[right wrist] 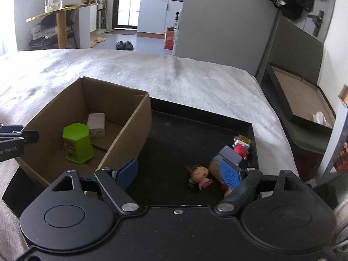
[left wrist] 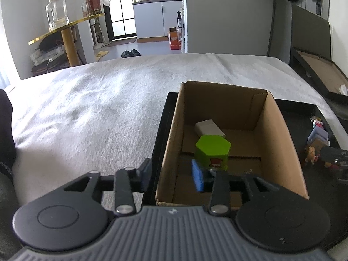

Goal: Organize rigid objects
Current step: 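Move the right gripper to the pink doll and grasp it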

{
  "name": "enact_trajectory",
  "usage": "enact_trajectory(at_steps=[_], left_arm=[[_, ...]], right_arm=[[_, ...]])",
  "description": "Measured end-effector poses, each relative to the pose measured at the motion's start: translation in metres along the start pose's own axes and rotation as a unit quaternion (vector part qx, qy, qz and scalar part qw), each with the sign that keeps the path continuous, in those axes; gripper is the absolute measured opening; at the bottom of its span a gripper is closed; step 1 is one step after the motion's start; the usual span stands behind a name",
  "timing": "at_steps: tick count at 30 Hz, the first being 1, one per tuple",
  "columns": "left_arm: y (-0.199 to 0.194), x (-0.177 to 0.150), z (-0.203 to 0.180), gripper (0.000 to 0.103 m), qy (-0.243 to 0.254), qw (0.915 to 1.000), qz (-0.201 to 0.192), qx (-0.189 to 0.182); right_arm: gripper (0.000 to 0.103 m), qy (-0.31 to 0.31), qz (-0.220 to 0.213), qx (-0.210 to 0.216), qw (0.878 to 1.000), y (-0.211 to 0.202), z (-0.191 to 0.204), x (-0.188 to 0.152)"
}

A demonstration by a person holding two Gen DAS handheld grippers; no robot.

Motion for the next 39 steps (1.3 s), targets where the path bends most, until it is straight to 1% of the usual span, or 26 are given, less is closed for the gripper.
enact_trajectory(at_steps=[4,8,10,11,16,17,19,23,27,29,31,35,36,37,39], left_arm=[[0.002,0.0,-0.002,0.051,0.008,0.9999,0.0,0.013],[0.005,0.001,-0.007,0.058,0.017,0.9997,0.0,0.017],[0.006,0.0,-0.01,0.065,0.02,0.9997,0.0,0.017],[0.007,0.0,-0.012,0.066,0.023,0.9996,0.0,0.018],[0.01,-0.002,-0.02,0.075,0.041,0.9988,-0.007,0.024],[0.011,-0.003,-0.022,0.076,0.045,0.9987,-0.007,0.024],[0.013,-0.004,-0.024,0.077,0.051,0.9983,-0.007,0.027],[0.018,-0.005,-0.026,0.078,0.052,0.9981,-0.005,0.033],[0.019,-0.005,-0.026,0.078,0.05,0.998,-0.005,0.038],[0.02,-0.005,-0.026,0.078,0.049,0.998,-0.005,0.039],[0.021,-0.004,-0.026,0.078,0.048,0.998,-0.005,0.04],[0.022,-0.004,-0.025,0.078,0.044,0.9981,-0.004,0.042],[0.023,-0.005,-0.025,0.078,0.044,0.9982,-0.003,0.041],[0.022,-0.005,-0.025,0.078,0.043,0.9982,-0.003,0.041],[0.022,-0.006,-0.026,0.078,0.044,0.9982,-0.002,0.041]], right_arm=[[0.082,0.013,0.005,-0.002,1.0,0.003,-0.01,-0.009],[0.082,0.034,0.009,-0.001,0.999,0.008,-0.023,-0.02],[0.082,0.044,0.011,-0.001,0.999,0.011,-0.03,-0.025],[0.082,0.048,0.012,0.0,0.999,0.012,-0.033,-0.027],[0.075,0.069,0.021,0.003,0.997,0.023,-0.049,-0.042],[0.074,0.073,0.023,0.003,0.997,0.025,-0.053,-0.044],[0.068,0.08,0.026,0.003,0.996,0.03,-0.059,-0.05],[0.067,0.087,0.034,0.001,0.996,0.042,-0.069,-0.058],[0.058,0.09,0.042,0.003,0.995,0.055,-0.077,-0.065],[0.055,0.09,0.047,0.003,0.995,0.062,-0.08,-0.069],[0.051,0.091,0.052,0.002,0.995,0.068,-0.083,-0.073],[0.047,0.084,0.058,0.003,0.995,0.075,-0.083,-0.076],[0.042,0.08,0.063,0.003,0.995,0.077,-0.082,-0.077],[0.04,0.079,0.067,0.004,0.995,0.078,-0.082,-0.079],[0.04,0.08,0.065,0.006,0.995,0.076,-0.081,-0.079]])
Point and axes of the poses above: each gripper's, at about its wrist camera, not at the fingertips, and y roughly the way its jaws point, z to its left, x to its top, the point moved 8 cm from there along y, roughly the way its jaws point, and after that the axes turned 12 degrees about -y, right-handed, at the moved point
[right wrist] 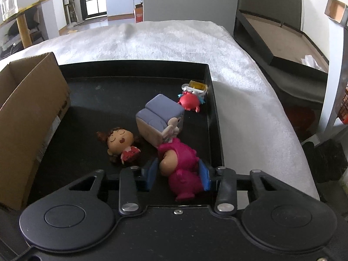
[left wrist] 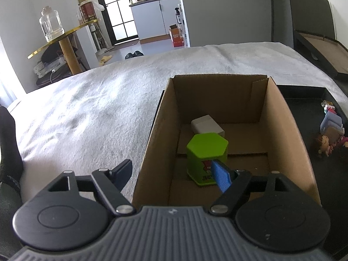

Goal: Organize rigid objects
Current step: 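Move the right gripper to the pink doll and grasp it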

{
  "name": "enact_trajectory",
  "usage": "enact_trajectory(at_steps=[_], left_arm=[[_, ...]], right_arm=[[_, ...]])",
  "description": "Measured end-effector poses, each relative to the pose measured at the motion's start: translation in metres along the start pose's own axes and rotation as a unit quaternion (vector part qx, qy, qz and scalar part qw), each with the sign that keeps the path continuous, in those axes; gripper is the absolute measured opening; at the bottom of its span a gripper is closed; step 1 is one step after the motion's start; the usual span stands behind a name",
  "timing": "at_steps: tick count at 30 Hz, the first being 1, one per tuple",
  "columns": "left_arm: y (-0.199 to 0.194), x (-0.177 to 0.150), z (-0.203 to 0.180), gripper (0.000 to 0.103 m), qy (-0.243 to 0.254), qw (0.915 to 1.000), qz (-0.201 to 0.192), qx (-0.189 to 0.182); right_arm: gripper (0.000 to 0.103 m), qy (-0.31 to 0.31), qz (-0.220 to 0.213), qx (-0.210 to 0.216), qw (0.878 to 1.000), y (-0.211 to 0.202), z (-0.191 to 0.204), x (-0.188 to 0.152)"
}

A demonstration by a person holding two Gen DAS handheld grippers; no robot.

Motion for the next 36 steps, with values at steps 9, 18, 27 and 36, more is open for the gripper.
enact_trajectory(at_steps=[9,18,27,36], left_arm=[[-0.002,-0.001,0.001,0.078,-0.004,1.0,-0.001,-0.002],[-0.002,-0.002,0.004,0.078,-0.008,1.0,-0.001,-0.001],[-0.002,-0.002,0.004,0.078,-0.008,1.0,-0.001,-0.001],[0.001,-0.003,0.004,0.078,-0.007,1.0,0.003,-0.001]], right_arm=[[0.04,0.005,0.018,0.002,1.0,-0.012,0.009,-0.012],[0.04,0.033,0.044,-0.003,0.998,-0.019,0.02,-0.021],[0.047,0.066,0.048,0.02,0.996,-0.024,0.022,-0.019],[0.076,0.014,0.033,0.008,0.999,-0.012,0.019,-0.009]])
Point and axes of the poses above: each gripper's, at about its wrist camera, not at the fingertips, and y roughly the way its jaws point, z to its left, x to its top, the point moved 8 cm from there along y, roughly the way its jaws point, and after that the axes turned 12 degrees about -y, right-handed, at the moved point
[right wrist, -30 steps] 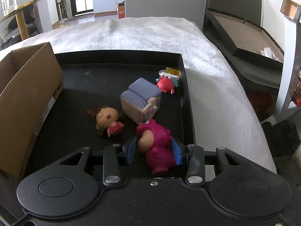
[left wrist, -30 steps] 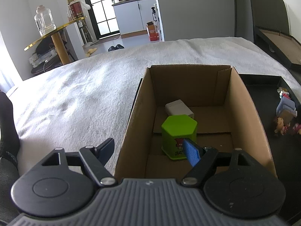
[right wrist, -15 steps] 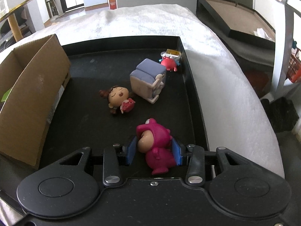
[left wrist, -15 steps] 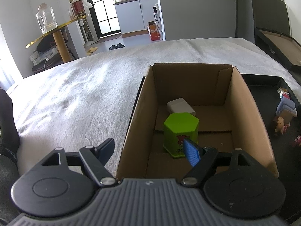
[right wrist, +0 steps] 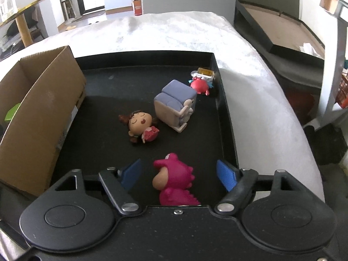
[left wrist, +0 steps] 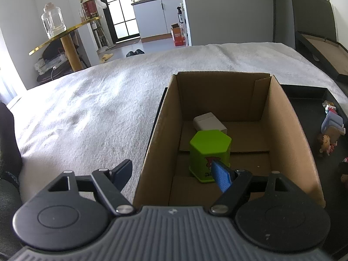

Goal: Organize rigid objects
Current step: 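Move the right gripper to the pink doll and grasp it, then lift the pink doll with the right gripper and release it into the box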

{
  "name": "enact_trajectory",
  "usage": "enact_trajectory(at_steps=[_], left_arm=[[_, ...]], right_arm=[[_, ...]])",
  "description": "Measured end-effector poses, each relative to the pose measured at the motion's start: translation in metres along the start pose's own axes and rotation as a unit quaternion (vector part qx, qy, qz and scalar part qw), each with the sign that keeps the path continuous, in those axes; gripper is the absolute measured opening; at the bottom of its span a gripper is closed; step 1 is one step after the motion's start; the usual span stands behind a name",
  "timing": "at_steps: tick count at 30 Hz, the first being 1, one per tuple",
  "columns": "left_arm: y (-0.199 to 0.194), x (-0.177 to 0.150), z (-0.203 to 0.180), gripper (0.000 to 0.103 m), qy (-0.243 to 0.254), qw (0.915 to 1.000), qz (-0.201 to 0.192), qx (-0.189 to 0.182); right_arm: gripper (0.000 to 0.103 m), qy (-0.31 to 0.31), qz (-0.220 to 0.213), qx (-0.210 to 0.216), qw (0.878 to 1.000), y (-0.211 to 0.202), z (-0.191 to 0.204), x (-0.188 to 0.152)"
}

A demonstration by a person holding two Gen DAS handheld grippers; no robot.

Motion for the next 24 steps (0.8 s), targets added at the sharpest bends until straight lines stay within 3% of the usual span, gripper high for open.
enact_trajectory(at_steps=[8,11,12,24], left_arm=[[0.002,-0.003,-0.004,0.078,0.007,1.0,0.004,-0.002],[0.003,-0.003,-0.006,0.078,0.01,0.9999,0.005,-0.004],[0.002,-0.004,-0.007,0.078,0.012,0.9999,0.005,-0.005],[0.0,-0.006,-0.008,0.078,0.018,0.9998,0.006,-0.011]], right_arm=[[0.074,-0.027,0.029,-0.002,0.999,0.018,0.001,-0.01],[0.059,-0.022,0.028,0.011,0.999,0.016,0.002,-0.013],[0.045,-0.02,0.028,0.016,0.999,0.014,0.002,-0.013],[0.043,-0.025,0.002,0.003,1.0,-0.012,0.011,0.005]])
Point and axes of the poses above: each gripper's, at about its wrist camera, not at the fingertips, and y roughly the way its jaws point, z to its left, x to its top, the point moved 8 cm from there along y, roughly the way its jaws point, and after that the axes turned 12 degrees about -y, right-handed, at the moved point
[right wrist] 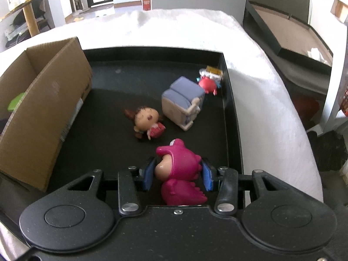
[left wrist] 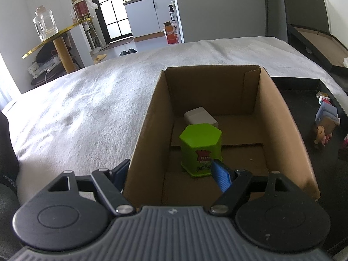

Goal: Organize rigid objects
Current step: 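Lift the pink doll with the right gripper and release it into the box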

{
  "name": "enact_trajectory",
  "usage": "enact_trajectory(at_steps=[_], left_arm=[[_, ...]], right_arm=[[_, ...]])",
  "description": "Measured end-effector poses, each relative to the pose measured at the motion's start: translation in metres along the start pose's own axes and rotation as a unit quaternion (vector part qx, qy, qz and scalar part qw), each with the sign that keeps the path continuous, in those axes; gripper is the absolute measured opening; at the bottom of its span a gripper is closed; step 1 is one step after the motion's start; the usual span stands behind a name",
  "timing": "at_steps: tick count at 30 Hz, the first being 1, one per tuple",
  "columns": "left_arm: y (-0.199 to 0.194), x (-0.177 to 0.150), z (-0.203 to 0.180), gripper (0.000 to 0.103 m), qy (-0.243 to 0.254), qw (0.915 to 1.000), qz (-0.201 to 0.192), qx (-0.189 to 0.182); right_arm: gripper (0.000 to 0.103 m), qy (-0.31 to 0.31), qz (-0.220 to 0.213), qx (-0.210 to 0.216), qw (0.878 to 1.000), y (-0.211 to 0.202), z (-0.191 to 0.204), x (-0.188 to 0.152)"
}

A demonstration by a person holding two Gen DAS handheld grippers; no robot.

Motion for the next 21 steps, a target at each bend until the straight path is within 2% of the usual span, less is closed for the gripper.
enact_trajectory(at_steps=[11,21], left_arm=[[-0.007,0.0,0.003,0.078,-0.005,0.9999,-0.008,-0.01],[-0.012,0.004,0.009,0.078,-0.018,0.9995,-0.019,-0.016]], right_arm=[[0.044,-0.021,-0.048,0.01,0.999,-0.029,0.019,0.038],[0.044,-0.086,-0.089,0.004,0.992,-0.047,0.05,0.066]])
Point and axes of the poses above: each gripper's, at about its wrist camera, not at the fingertips, and y roughly the way its jaws point, z to its left, x to its top, the point moved 8 cm from there along y, roughly the way its jaws point, and after that the axes turned 12 degrees about -y, right-handed, at the moved point
